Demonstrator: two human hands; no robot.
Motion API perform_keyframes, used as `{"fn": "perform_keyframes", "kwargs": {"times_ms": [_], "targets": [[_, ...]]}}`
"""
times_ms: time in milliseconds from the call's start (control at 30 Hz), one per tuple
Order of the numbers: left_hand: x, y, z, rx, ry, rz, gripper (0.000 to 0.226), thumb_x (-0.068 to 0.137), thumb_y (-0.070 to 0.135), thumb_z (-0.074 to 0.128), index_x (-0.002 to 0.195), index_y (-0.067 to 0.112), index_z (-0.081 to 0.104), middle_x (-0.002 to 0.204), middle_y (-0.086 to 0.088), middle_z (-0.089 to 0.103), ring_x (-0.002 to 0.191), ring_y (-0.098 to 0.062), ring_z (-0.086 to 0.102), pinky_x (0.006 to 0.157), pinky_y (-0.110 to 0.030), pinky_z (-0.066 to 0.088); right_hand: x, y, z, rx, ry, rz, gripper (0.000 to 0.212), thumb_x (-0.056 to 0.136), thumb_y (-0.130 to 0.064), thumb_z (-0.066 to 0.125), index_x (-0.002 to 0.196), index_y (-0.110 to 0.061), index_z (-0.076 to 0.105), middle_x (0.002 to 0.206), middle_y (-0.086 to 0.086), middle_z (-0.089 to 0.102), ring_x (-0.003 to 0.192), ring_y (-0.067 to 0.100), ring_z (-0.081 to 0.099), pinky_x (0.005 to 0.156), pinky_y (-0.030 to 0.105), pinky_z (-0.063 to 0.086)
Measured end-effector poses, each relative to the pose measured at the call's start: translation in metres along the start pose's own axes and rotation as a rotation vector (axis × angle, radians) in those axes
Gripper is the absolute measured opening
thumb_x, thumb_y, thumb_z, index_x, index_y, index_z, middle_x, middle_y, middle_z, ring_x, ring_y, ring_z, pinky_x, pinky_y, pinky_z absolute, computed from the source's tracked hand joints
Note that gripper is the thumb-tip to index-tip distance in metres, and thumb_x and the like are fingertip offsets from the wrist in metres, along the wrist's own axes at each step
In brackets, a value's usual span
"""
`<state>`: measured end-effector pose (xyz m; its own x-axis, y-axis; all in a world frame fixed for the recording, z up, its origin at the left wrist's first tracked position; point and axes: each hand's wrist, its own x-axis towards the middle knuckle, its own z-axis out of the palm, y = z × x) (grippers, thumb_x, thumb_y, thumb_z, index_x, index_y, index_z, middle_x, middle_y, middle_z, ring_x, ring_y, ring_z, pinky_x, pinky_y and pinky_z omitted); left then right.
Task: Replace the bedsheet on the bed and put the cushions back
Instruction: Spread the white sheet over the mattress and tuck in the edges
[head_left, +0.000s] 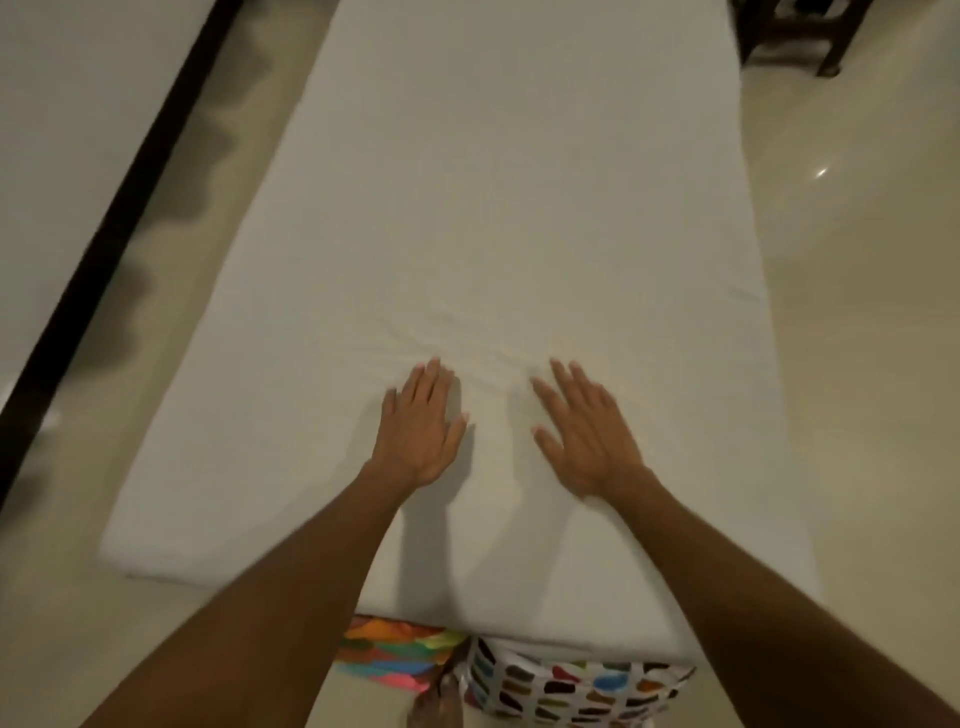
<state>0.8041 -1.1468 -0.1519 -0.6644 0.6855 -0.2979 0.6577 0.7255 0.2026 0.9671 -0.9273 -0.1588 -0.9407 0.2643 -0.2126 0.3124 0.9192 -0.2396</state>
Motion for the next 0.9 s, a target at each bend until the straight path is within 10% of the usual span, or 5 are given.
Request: {"fn": "perform_keyframes", "kwargs": {"times_ms": [267,567,767,900], "targets": [[-0.085,-0.002,0.074,0.053,0.166,-0.046,0.074,0.104,0.057,0.035,0.167,0.029,0.005,0.175,0.000,-0.005,0.161,-0.024,-0.005,0.128,-0.056,0.008,-0.021,-0.007,0.054,-0.121,-0.002,-0.157,0.077,0.102,-0.067,0.031,0.166,-0.035,0.004,0.174,0.005,-0.008,0.160,0.029,-0.008,0.127,0.055,0.013],[-0.197,-0.028,0.062,0.036,-0.115,0.322,0.071,0.106,0.053,0.037,0.166,0.027,0.011,0.175,0.001,-0.002,0.161,-0.023,0.000,0.123,-0.055,0.016,-0.114,-0.066,0.024,0.029,-0.394,-0.638,0.072,0.107,-0.059,0.032,0.163,-0.041,-0.011,0.171,-0.008,-0.023,0.158,0.018,-0.021,0.127,0.047,-0.006],[-0.106,-0.066,0.030,-0.094,0.202,0.044,0.060,0.106,0.037,0.039,0.161,0.014,0.031,0.172,-0.003,0.016,0.159,-0.021,0.014,0.127,-0.053,0.019,-0.073,0.015,0.021,-0.034,0.005,0.189,0.073,0.105,-0.054,0.023,0.166,-0.019,0.002,0.174,0.006,-0.009,0.161,0.027,-0.004,0.125,0.056,0.022],[-0.047,-0.074,0.029,-0.109,0.211,-0.016,0.065,0.108,0.041,0.038,0.165,0.016,0.020,0.174,-0.001,0.007,0.161,-0.018,0.001,0.130,-0.050,0.010,-0.105,-0.035,0.050,-0.017,-0.129,-0.036,0.082,0.101,-0.060,0.036,0.166,-0.019,0.008,0.174,0.007,-0.006,0.160,0.029,-0.003,0.125,0.057,0.020]]}}
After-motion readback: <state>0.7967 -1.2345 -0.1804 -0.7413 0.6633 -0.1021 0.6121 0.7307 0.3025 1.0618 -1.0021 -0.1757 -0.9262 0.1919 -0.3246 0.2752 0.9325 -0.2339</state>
